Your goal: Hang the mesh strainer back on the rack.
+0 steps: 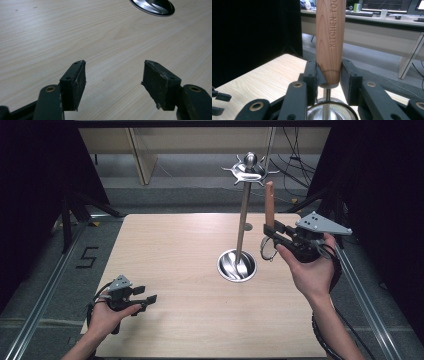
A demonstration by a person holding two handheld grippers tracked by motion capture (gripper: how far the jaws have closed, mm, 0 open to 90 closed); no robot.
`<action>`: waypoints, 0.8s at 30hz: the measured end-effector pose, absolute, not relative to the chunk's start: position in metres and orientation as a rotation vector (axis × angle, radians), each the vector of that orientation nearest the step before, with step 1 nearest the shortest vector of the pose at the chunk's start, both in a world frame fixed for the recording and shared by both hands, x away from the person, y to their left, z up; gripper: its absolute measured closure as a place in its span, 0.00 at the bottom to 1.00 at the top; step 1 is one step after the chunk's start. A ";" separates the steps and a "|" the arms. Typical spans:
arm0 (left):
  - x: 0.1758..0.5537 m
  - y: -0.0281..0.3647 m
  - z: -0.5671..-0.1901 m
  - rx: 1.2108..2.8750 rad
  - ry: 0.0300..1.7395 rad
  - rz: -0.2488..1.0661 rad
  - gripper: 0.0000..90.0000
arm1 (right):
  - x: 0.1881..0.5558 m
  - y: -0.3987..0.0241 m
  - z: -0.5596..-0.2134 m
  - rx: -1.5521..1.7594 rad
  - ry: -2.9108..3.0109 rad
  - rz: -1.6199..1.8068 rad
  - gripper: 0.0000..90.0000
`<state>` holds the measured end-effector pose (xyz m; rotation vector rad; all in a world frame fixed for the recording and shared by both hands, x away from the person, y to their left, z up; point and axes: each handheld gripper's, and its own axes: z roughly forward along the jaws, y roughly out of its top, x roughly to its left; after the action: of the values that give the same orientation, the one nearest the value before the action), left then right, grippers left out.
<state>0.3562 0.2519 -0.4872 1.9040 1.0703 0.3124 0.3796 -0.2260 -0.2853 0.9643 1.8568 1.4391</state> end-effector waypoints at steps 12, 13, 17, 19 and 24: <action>0.357 0.252 -0.487 1.903 1.069 0.310 0.38 | 0.382 -0.221 -0.284 1.039 1.861 1.432 0.77; 0.356 0.252 -0.487 1.907 1.068 0.307 0.38 | 0.383 -0.220 -0.284 1.030 1.864 1.436 0.77; 0.356 0.251 -0.487 1.900 1.069 0.306 0.38 | 0.384 -0.217 -0.283 1.031 1.870 1.426 0.77; 0.356 0.251 -0.487 1.898 1.070 0.308 0.38 | 0.384 -0.216 -0.283 1.038 1.869 1.428 0.77; 0.356 0.252 -0.487 1.904 1.066 0.310 0.38 | 0.386 -0.215 -0.283 1.034 1.865 1.416 0.77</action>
<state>0.3563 0.2520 -0.4870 1.9042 1.0664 0.3099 0.3861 -0.2154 -0.2826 1.0338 1.8645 1.4165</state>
